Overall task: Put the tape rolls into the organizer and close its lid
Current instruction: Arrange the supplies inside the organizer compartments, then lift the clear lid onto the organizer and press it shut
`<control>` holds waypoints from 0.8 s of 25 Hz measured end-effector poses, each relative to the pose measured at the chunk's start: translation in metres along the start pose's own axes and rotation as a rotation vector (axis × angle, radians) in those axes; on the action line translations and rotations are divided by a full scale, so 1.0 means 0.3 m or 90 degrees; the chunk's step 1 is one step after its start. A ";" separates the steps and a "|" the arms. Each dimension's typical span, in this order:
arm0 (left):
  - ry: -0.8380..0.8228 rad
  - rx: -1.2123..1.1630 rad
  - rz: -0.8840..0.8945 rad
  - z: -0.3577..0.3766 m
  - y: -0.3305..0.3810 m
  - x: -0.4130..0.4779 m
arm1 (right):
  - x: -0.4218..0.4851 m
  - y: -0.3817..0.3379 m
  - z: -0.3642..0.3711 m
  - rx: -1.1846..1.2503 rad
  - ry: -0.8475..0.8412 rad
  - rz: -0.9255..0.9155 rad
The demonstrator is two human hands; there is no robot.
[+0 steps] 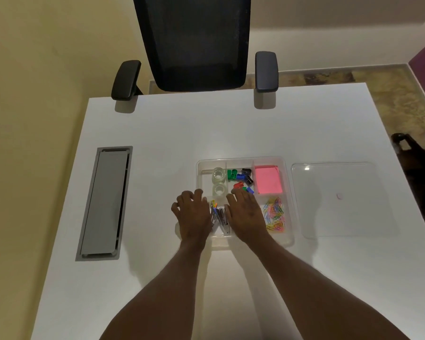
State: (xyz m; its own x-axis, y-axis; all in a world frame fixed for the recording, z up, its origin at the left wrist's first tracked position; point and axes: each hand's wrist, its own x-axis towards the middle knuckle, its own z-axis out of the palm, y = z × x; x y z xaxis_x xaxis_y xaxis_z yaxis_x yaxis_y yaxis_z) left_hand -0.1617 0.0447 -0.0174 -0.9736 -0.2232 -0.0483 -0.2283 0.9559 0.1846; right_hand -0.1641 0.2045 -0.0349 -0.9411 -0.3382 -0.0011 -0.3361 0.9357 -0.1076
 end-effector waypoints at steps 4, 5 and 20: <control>-0.004 -0.059 0.049 -0.021 -0.014 -0.048 | -0.079 -0.007 -0.041 0.030 0.017 0.062; -0.007 -0.073 0.059 -0.014 -0.025 -0.056 | -0.089 -0.011 -0.043 0.047 -0.013 0.072; -0.108 -0.222 0.206 -0.063 0.267 -0.369 | -0.560 0.236 -0.210 -0.117 0.187 0.193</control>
State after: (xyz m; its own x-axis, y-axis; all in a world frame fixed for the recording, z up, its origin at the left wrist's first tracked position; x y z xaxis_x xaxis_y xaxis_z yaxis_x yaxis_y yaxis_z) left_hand -0.0722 0.1424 0.0211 -0.9869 0.1361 -0.0871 0.0695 0.8441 0.5317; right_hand -0.0320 0.3340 0.0202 -0.9599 -0.0277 0.2788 -0.0193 0.9993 0.0327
